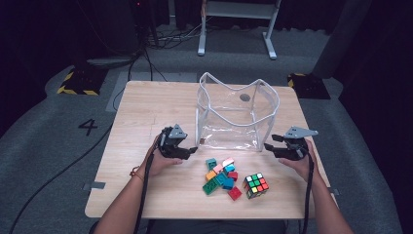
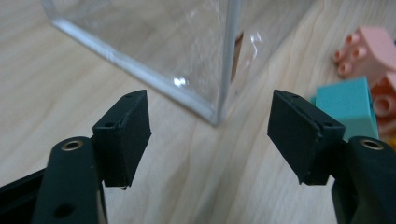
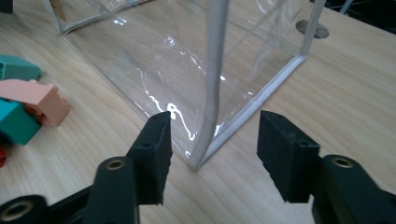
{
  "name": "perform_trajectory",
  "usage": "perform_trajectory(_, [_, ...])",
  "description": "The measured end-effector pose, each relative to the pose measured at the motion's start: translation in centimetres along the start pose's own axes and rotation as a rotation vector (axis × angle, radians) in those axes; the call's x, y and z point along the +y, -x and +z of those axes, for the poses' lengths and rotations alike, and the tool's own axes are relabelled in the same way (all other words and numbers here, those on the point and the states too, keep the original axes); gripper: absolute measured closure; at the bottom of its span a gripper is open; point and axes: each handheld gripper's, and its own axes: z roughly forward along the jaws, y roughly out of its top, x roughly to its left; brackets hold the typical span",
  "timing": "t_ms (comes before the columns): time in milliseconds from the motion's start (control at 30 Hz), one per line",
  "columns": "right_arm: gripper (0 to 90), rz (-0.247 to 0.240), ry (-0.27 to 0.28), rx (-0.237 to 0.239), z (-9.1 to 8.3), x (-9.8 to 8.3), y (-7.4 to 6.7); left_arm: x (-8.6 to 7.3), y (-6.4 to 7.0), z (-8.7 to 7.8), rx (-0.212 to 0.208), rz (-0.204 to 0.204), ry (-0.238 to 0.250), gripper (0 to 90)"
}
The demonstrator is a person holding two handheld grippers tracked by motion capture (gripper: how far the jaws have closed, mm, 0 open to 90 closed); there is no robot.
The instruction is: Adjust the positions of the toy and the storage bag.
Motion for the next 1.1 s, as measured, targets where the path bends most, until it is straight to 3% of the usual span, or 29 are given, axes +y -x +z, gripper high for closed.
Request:
perform_trajectory(33, [49.0, -0.004, -0.01, -0.003, 0.2, 0.4, -0.2, 0.3, -0.1, 0.1, 0.004, 0.015, -0.003, 30.7])
perform_trajectory(200, [52.4, -0.021, -0.027, -0.022, 1.2, 1.2, -0.1, 1.5, -0.4, 1.6, 0.015, -0.002, 0.016, 32.6])
perform_trajectory(300, [52.6, -0.003, -0.043, -0.034, 1.7, 1.5, 0.2, 2.2, -0.4, 2.3, 0.035, 0.004, 0.032, 34.0])
perform_trajectory(367, [56.1, -0.005, -0.038, -0.036, 1.9, 1.6, 0.3, 2.6, -0.4, 2.6, 0.009, -0.002, 0.033, 39.2])
perform_trajectory(433, [60.6, -0.016, -0.03, -0.027, 2.1, 1.8, 0.0, 3.2, -0.4, 2.7, 0.014, 0.003, 0.046, 44.3])
perform_trajectory(500, [69.1, -0.037, -0.023, -0.011, 2.2, 1.9, -0.2, 3.5, -0.2, 2.7, -0.013, 0.009, 0.062, 54.6])
perform_trajectory(533, [73.0, -0.03, -0.011, 0.002, 2.3, 1.9, -0.4, 3.7, 0.0, 2.6, -0.009, 0.038, 0.067, 59.9])
perform_trajectory(600, [77.7, -0.037, -0.009, 0.004, 2.2, 2.1, -0.7, 3.8, 0.4, 2.4, 0.003, 0.042, 0.082, 71.3])
perform_trajectory(633, [81.7, -0.057, -0.008, 0.003, 2.2, 2.1, -1.0, 3.9, 0.4, 2.2, 0.016, 0.063, 0.075, 79.0])
perform_trajectory(867, [85.3, -0.058, 0.011, 0.058, 2.1, 1.9, -1.7, 3.1, -0.1, 0.8, 0.008, 0.038, 0.1, 85.2])
perform_trajectory(900, [85.5, -0.062, 0.021, 0.066, 2.1, 1.9, -1.8, 2.9, -0.2, 0.3, 0.013, 0.056, 0.088, 85.7])
perform_trajectory(1000, [85.8, -0.065, 0.025, 0.106, 2.0, 1.8, -2.3, 2.2, -0.1, -0.5, 0.008, 0.046, 0.092, 85.8])
perform_trajectory(1100, [85.9, -0.091, 0.022, 0.135, 1.8, 1.8, -3.3, 1.7, 0.2, -1.3, 0.004, 0.062, 0.083, 85.9])
